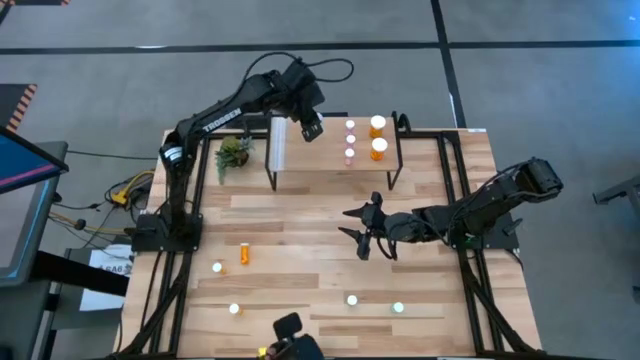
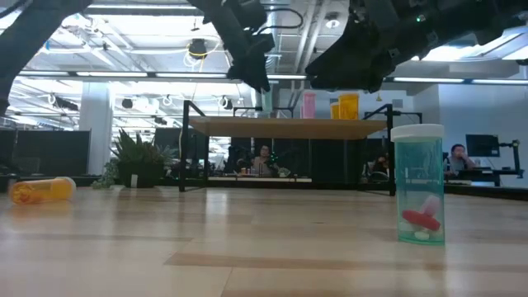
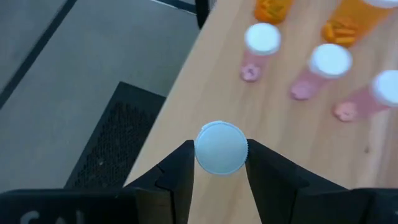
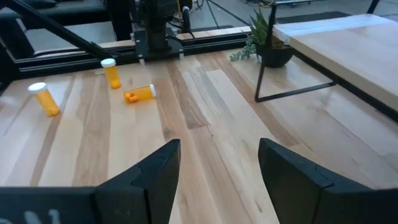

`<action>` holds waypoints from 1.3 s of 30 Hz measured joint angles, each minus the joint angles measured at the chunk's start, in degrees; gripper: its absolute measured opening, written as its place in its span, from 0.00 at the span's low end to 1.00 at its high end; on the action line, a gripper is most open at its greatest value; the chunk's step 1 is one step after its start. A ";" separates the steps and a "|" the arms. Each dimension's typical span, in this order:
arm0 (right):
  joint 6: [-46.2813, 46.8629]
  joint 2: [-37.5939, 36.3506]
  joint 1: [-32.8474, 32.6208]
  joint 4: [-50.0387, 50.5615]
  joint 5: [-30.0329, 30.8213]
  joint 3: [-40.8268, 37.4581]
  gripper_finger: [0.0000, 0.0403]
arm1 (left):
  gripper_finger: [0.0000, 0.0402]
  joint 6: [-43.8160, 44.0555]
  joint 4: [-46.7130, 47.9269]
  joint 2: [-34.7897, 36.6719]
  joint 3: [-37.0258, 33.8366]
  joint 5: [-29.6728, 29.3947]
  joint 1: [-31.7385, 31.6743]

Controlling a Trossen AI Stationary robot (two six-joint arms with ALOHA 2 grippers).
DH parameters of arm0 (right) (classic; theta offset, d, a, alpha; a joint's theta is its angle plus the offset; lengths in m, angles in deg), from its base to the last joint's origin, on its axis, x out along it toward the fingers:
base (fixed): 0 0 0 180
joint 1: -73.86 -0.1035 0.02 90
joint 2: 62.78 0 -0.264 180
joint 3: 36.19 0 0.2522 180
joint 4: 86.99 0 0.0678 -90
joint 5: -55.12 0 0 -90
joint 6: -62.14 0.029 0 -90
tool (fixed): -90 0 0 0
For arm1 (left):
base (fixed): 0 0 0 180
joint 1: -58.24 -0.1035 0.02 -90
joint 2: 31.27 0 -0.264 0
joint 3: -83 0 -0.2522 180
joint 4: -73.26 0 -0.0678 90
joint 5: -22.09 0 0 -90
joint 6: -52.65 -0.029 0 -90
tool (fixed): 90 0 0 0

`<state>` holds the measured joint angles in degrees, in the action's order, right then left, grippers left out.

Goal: Pick and place medicine bottles onto shelf by color
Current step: Put the top green pill bottle on the shelf

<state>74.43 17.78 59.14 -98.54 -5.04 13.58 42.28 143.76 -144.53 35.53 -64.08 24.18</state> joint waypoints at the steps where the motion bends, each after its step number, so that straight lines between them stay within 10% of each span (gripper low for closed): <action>1: -0.17 0.00 0.17 0.01 0.00 0.02 0.59 | 0.31 0.04 -0.05 -0.20 0.03 0.01 -0.35; 39: 1.80 0.00 0.20 1.34 -0.03 0.01 0.59 | 0.31 1.03 0.33 -5.13 -0.01 -0.17 -1.23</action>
<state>76.23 17.78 59.34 -97.20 -5.06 13.59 43.31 144.08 -149.66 35.52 -64.25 22.95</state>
